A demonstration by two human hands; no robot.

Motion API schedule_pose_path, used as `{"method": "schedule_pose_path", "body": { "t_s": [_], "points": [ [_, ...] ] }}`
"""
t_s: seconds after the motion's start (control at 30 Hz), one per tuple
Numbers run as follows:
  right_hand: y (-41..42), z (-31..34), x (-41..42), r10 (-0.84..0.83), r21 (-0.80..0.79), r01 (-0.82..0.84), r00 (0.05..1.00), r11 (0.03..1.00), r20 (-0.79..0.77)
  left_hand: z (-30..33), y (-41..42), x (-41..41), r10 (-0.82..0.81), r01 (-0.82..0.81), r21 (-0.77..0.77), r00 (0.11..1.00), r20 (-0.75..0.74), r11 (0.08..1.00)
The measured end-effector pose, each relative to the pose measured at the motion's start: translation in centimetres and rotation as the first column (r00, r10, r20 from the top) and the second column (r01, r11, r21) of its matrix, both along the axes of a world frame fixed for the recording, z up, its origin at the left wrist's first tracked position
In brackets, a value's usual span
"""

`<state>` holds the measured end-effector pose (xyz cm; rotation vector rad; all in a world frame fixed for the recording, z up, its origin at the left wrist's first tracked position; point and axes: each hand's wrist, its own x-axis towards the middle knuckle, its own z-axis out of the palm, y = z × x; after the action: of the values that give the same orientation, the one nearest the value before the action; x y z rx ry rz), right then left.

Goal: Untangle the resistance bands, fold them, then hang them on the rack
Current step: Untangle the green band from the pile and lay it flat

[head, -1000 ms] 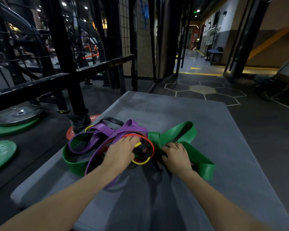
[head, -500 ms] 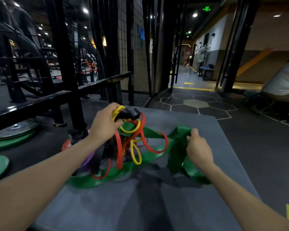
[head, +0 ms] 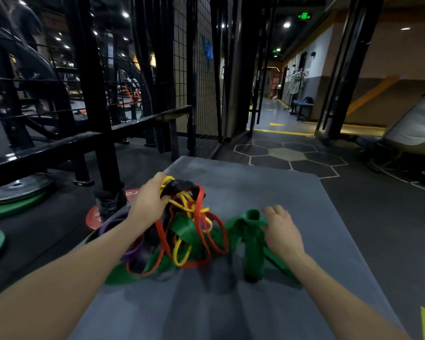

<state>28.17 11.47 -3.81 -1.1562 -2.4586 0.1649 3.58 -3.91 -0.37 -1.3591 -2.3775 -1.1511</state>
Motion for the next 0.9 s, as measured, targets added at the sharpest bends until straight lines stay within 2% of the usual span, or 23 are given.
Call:
{"method": "schedule_pose_path", "body": {
  "t_s": [0.2,0.3,0.33,0.4,0.47,0.53,0.63,0.73,0.83,0.9],
  "points": [
    [-0.5,-0.3,-2.3,0.206,-0.008,-0.206,0.977,0.978,-0.055,1.0,3.9,-1.7,0.034,-0.039,0.060,0.996,0.077,0.997],
    [-0.6,-0.6,-3.8,0.295,-0.004,-0.295,0.955,0.955,0.001,1.1,6.3,-2.1,0.027,-0.034,0.061,0.994,0.107,0.998],
    [-0.6,-0.8,-4.2,0.317,-0.005,-0.317,0.947,0.948,0.054,0.6,6.9,-2.3,0.014,-0.015,0.011,0.994,0.107,1.000],
    [-0.8,-1.3,-4.9,0.336,-0.012,-0.338,0.927,0.941,0.167,-1.2,7.5,-2.8,-0.010,0.019,-0.190,0.999,0.049,0.982],
    [-1.0,-1.9,-5.4,0.340,-0.027,-0.343,0.916,0.939,0.212,-3.3,7.4,-2.9,-0.035,0.020,-0.401,0.999,-0.030,0.916],
    [-1.3,-2.6,-5.6,0.341,-0.043,-0.339,0.919,0.940,0.200,-4.6,6.9,-2.5,-0.064,0.037,-0.450,0.997,-0.044,0.892],
    [-1.8,-2.7,-5.4,0.335,-0.040,-0.333,0.929,0.942,0.156,-4.7,5.7,-2.2,-0.085,0.068,-0.352,0.996,-0.032,0.933],
    [-2.4,-2.2,-5.4,0.299,0.008,-0.302,0.946,0.953,0.122,-4.1,3.0,-2.2,-0.066,0.070,-0.185,0.997,0.030,0.980],
    [-3.6,-1.8,-5.6,0.236,0.028,-0.240,0.966,0.970,0.102,-4.5,-1.3,-1.9,-0.011,0.012,-0.029,0.999,0.049,1.000],
    [-4.8,-1.8,-5.9,0.201,0.028,-0.203,0.978,0.979,0.048,-5.5,-4.3,-1.9,0.047,-0.047,-0.012,0.999,0.008,0.999]
  ]
}}
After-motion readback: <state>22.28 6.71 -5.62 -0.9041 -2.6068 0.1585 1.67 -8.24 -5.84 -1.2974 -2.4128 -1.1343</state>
